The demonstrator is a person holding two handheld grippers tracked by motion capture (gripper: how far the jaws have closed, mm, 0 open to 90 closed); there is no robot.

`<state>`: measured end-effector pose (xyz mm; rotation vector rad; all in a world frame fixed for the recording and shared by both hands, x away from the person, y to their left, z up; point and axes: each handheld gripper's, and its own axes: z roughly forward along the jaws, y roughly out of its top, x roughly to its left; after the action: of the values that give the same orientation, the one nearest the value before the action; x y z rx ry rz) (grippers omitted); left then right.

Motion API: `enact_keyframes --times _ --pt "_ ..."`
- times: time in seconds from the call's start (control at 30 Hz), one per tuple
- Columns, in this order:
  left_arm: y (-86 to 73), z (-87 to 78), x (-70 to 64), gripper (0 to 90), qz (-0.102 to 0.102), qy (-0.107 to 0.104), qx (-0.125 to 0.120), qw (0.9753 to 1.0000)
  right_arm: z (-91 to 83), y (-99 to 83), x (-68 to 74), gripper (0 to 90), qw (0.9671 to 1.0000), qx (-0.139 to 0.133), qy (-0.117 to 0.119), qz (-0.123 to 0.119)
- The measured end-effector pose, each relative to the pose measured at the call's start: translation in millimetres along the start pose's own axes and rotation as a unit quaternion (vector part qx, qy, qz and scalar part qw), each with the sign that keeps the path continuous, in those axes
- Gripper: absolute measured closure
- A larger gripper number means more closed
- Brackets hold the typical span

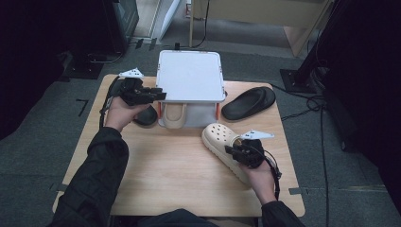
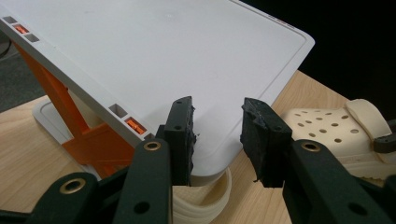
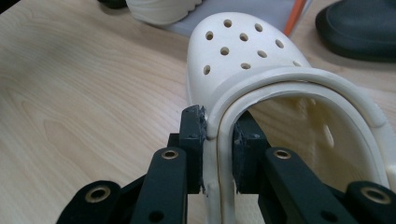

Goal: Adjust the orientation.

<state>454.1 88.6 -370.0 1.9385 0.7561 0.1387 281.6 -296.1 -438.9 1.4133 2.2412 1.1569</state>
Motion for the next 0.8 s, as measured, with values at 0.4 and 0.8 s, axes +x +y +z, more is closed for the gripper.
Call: enact_keyframes --times 0.4,0.8 --pt "-0.1 0.0 -0.2 64.6 0.001 0.001 -0.001 1.0 34.1 11.7 25.9 76.8 0.9997 0.011 0.02 -0.004" --pt "-0.4 0.0 0.5 64.7 0.001 -0.001 -0.001 1.0 33.5 9.0 23.2 67.4 0.999 0.008 0.042 -0.012"
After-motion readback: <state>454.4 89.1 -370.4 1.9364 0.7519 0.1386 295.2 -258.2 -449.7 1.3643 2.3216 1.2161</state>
